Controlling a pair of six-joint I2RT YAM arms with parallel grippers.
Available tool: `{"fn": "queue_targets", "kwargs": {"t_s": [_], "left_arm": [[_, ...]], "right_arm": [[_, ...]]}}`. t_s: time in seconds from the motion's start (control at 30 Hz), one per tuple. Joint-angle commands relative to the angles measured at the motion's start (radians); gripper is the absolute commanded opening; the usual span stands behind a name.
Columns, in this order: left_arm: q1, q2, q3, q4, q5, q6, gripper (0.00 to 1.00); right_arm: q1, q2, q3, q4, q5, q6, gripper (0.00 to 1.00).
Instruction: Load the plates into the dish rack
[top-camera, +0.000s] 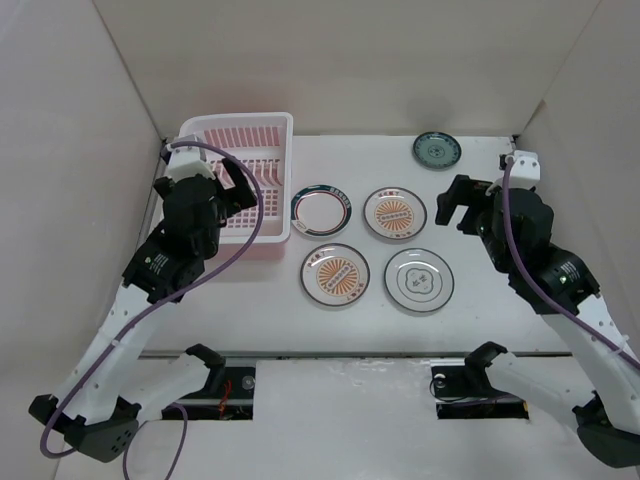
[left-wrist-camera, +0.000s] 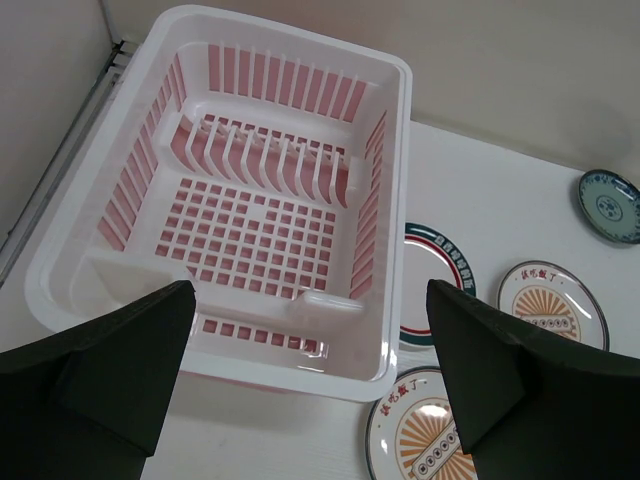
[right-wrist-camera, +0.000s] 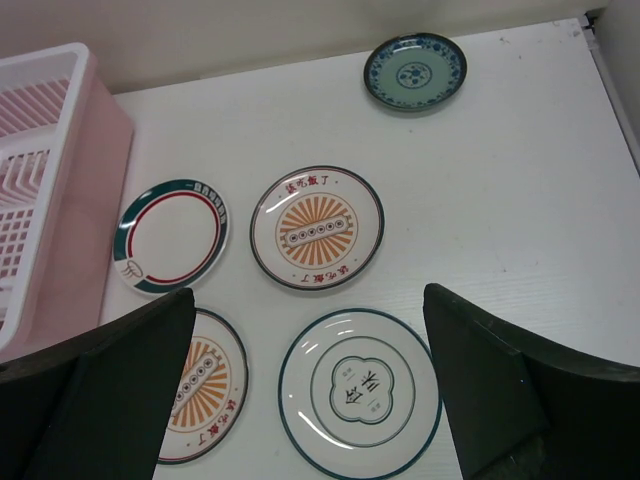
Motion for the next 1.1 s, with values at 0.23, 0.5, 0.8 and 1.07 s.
{"fn": "queue_targets", "kwargs": {"t_s": [0.23, 0.5, 0.8, 1.07], "left_arm": [[0.003, -0.041, -0.048, 0.064, -0.006, 0.001, 1.00], [0.003, -0.028, -0.058, 0.075, 0.039, 0.001, 1.00], [0.003, -0.073, -0.139, 0.153, 0.097, 0.019, 1.00], [0.003, -0.073, -0.148, 0.163, 0.140, 0.029, 1.00]], "right_arm": [[0.008, 0.004, -0.041, 0.090, -0.009, 0.007, 1.00], [-0.244, 0.243, -0.109, 0.420, -0.462, 0.018, 1.00], [-0.555, 0.744, 0.015, 0.715, -0.789, 0.122, 1.00], [-0.720, 0.939, 0.050, 0.816, -0.885, 0.194, 1.00]]}}
